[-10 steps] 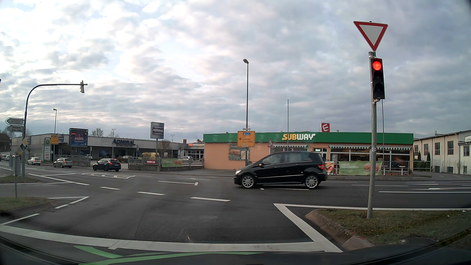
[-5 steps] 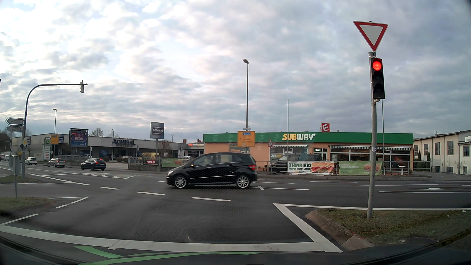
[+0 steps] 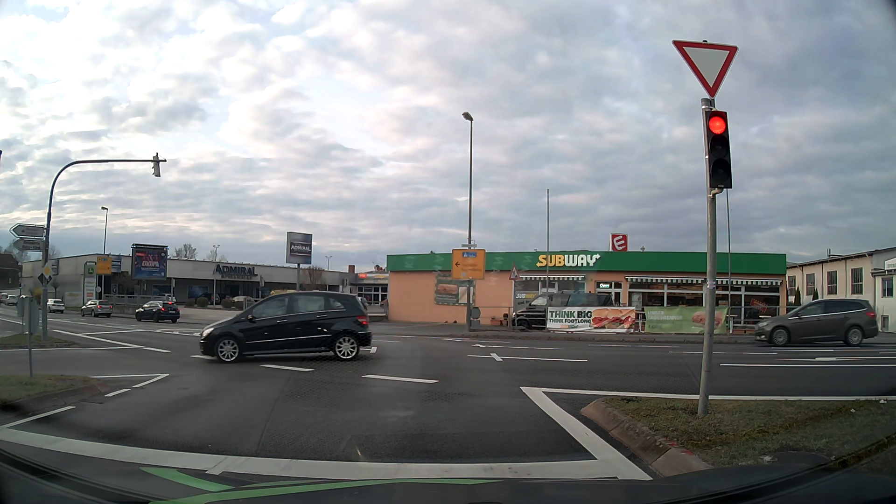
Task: Follow the waypoints while adhering to traffic rules and regulations
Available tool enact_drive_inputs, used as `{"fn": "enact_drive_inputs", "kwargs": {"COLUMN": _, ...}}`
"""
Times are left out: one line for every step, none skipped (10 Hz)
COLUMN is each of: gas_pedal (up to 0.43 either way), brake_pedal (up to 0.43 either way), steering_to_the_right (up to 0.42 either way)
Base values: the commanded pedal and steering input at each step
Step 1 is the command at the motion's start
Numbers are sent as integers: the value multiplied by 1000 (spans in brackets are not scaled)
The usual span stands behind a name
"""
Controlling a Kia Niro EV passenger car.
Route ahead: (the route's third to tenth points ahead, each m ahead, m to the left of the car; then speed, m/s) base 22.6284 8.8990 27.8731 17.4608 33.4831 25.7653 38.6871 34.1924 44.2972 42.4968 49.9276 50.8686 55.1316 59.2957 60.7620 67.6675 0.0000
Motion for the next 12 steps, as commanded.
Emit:
{"fn": "enact_drive_inputs", "kwargs": {"gas_pedal": 0, "brake_pedal": 329, "steering_to_the_right": 48}}
{"fn": "enact_drive_inputs", "kwargs": {"gas_pedal": 0, "brake_pedal": 329, "steering_to_the_right": 48}}
{"fn": "enact_drive_inputs", "kwargs": {"gas_pedal": 0, "brake_pedal": 329, "steering_to_the_right": 48}}
{"fn": "enact_drive_inputs", "kwargs": {"gas_pedal": 0, "brake_pedal": 329, "steering_to_the_right": 48}}
{"fn": "enact_drive_inputs", "kwargs": {"gas_pedal": 0, "brake_pedal": 329, "steering_to_the_right": 48}}
{"fn": "enact_drive_inputs", "kwargs": {"gas_pedal": 0, "brake_pedal": 329, "steering_to_the_right": 48}}
{"fn": "enact_drive_inputs", "kwargs": {"gas_pedal": 0, "brake_pedal": 329, "steering_to_the_right": 48}}
{"fn": "enact_drive_inputs", "kwargs": {"gas_pedal": 0, "brake_pedal": 329, "steering_to_the_right": 48}}
{"fn": "enact_drive_inputs", "kwargs": {"gas_pedal": 0, "brake_pedal": 329, "steering_to_the_right": 48}}
{"fn": "enact_drive_inputs", "kwargs": {"gas_pedal": 0, "brake_pedal": 329, "steering_to_the_right": 48}}
{"fn": "enact_drive_inputs", "kwargs": {"gas_pedal": 0, "brake_pedal": 329, "steering_to_the_right": 48}}
{"fn": "enact_drive_inputs", "kwargs": {"gas_pedal": 0, "brake_pedal": 329, "steering_to_the_right": 48}}
